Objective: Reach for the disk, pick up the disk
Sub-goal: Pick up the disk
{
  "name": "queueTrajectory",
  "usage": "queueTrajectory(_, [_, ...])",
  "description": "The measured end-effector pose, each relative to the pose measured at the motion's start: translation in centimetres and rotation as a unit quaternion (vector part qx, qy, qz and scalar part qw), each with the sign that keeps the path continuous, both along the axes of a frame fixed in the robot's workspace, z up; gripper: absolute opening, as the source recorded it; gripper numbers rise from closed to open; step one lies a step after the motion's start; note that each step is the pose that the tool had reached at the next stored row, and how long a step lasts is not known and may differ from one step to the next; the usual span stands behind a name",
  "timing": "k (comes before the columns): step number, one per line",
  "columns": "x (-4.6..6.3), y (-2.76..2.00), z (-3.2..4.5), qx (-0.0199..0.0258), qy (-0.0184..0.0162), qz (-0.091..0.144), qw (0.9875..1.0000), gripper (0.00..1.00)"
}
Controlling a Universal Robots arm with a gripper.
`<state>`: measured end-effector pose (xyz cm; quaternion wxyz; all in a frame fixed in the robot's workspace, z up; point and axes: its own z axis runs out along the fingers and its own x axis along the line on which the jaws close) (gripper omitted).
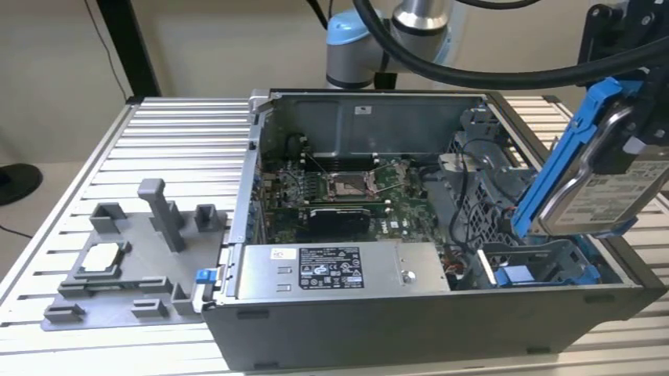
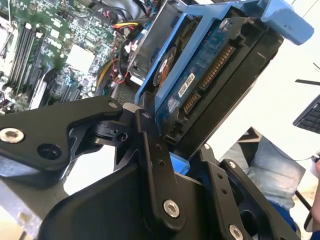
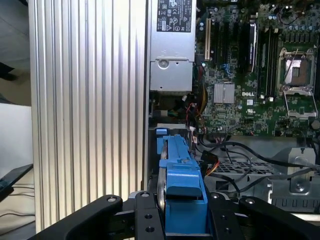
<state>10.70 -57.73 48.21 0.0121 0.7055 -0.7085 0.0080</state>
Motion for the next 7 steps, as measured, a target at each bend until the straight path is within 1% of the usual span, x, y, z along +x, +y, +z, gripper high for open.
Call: queueTrajectory(7, [-0.01, 0.0, -0.01, 0.0, 0.0001, 0.0, 1.0, 0.0])
